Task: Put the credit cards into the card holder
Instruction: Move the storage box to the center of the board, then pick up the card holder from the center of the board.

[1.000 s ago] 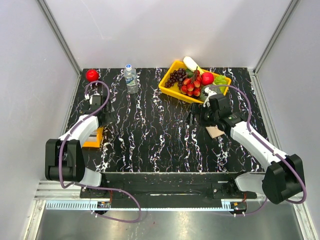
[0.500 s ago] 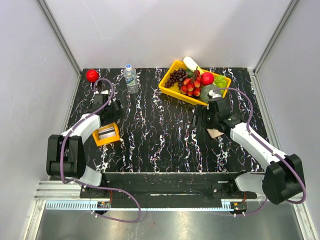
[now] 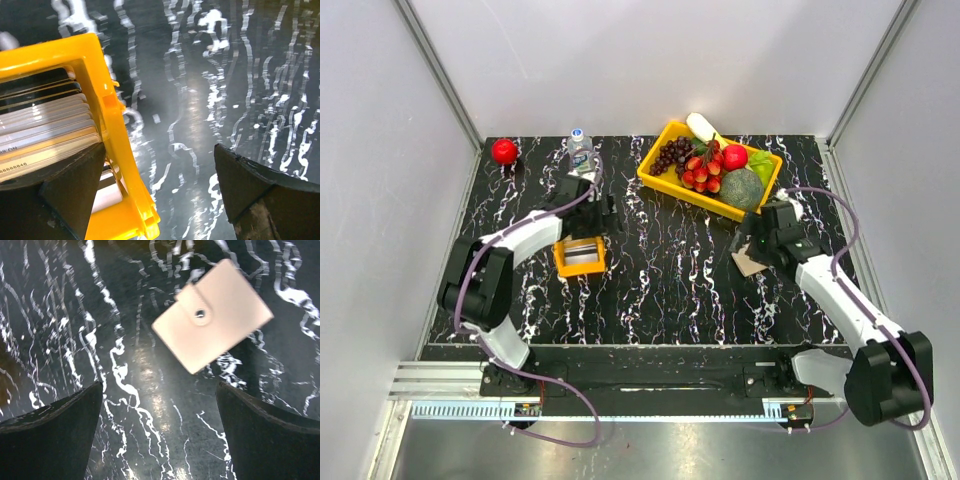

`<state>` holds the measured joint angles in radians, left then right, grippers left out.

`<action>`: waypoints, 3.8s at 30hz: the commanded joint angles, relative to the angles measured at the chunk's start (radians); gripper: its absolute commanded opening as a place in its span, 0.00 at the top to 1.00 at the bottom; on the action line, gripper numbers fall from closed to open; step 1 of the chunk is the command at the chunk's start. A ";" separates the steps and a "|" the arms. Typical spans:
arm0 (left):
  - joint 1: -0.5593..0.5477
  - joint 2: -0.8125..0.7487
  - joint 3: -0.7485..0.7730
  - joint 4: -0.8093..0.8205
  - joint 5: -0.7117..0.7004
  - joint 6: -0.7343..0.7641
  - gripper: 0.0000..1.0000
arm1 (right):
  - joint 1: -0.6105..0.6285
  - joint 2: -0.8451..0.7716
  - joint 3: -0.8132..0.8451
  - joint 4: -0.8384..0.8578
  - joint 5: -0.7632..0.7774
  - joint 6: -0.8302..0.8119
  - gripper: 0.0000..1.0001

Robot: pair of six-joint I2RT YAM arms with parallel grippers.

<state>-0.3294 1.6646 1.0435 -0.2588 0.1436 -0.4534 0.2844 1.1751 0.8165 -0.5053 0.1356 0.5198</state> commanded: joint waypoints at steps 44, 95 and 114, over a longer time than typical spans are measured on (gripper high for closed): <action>-0.230 -0.177 0.032 0.113 0.117 -0.019 0.01 | -0.358 0.068 -0.247 0.282 -0.496 0.115 1.00; -0.346 -0.075 -0.134 0.885 0.656 -0.356 1.00 | -0.195 -0.157 -0.128 0.448 -1.028 0.181 0.53; -0.346 -0.042 -0.119 0.985 0.685 -0.398 0.74 | -0.195 -0.098 -0.206 0.941 -1.159 0.441 1.00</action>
<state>-0.6655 1.6363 0.8940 0.7177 0.8112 -0.9009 0.0826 1.0767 0.6006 0.2676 -0.9745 0.8906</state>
